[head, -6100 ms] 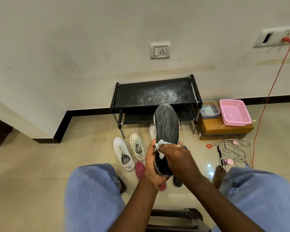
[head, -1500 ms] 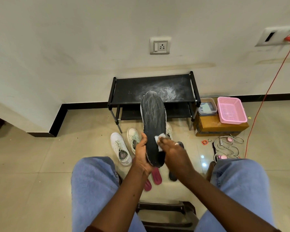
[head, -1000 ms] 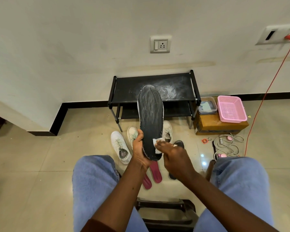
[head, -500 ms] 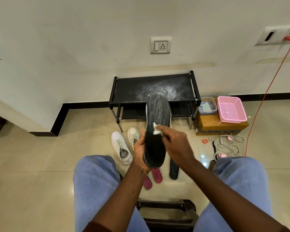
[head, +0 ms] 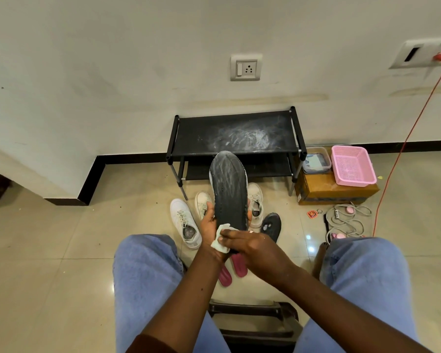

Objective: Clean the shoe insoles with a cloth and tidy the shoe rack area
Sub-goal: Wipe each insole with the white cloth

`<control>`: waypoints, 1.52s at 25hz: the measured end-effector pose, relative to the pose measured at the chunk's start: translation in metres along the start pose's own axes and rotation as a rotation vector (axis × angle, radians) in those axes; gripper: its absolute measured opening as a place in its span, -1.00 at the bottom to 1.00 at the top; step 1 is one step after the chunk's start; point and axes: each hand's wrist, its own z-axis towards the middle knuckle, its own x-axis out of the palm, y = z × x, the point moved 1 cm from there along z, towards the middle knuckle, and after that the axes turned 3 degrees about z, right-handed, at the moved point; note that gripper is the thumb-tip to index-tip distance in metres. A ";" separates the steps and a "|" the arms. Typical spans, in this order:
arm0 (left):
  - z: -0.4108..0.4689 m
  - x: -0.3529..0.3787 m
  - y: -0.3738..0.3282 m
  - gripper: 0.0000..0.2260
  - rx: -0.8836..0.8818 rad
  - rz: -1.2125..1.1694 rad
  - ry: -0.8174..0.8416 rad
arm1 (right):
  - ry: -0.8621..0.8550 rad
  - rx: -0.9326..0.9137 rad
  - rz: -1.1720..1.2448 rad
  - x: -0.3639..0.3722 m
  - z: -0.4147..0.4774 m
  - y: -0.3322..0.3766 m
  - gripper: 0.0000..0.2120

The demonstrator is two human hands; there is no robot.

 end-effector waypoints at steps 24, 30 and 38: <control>0.004 -0.007 0.013 -0.35 -0.144 -0.002 0.075 | 0.035 0.059 -0.098 -0.022 0.011 -0.008 -0.67; -0.004 0.004 0.005 -0.46 -0.136 0.050 0.072 | -0.066 0.188 -0.003 -0.015 0.023 -0.010 -0.76; -0.003 0.001 0.002 -0.40 -0.167 0.110 0.062 | -0.024 -0.045 -0.089 -0.013 0.010 -0.004 -0.66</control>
